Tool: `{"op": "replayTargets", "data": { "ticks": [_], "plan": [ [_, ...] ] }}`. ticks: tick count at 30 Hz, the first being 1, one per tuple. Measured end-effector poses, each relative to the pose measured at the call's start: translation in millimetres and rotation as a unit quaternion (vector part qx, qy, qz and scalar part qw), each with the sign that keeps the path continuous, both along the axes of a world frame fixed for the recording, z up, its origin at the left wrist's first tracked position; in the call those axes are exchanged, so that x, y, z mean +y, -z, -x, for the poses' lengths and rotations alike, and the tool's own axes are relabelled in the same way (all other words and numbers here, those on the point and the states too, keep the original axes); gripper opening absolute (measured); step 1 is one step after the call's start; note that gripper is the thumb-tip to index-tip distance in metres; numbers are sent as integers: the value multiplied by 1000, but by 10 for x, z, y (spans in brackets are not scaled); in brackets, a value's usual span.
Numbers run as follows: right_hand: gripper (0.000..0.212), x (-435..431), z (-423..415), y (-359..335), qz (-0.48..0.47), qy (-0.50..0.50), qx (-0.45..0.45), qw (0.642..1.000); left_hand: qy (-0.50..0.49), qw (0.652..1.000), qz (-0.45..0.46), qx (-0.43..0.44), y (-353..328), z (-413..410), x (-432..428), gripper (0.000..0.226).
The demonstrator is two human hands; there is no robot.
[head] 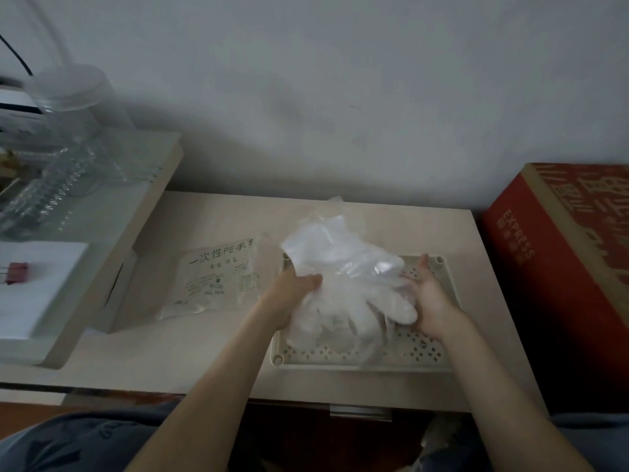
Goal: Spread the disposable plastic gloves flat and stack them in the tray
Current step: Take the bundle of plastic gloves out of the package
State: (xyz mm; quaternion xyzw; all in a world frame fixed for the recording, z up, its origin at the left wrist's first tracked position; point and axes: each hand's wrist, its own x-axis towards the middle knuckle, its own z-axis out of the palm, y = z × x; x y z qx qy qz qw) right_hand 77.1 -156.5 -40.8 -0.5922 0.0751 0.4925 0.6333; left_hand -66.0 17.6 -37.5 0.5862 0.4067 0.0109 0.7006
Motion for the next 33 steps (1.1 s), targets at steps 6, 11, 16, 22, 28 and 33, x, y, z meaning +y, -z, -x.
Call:
{"op": "replayTargets", "data": {
  "ticks": [6,11,16,22,28,33],
  "plan": [
    [42,49,-46,8,126,-89,-132,979,-22,999,10,33,71,25,10,14],
    [21,252,-156,-120,358,-108,-499,782,-39,997,-1,61,86,39,65,8],
    [29,550,-203,-38,236,-20,-511,826,-73,994,33,69,58,50,100,8],
    [57,796,-293,190,237,-84,-448,858,-41,999,-13,12,107,40,64,38],
    [22,853,-417,237,339,-223,-456,792,-80,995,-37,52,156,8,106,11],
    [13,685,-422,256,264,-189,-401,857,-77,993,-31,86,156,-22,154,15]
  ]
}}
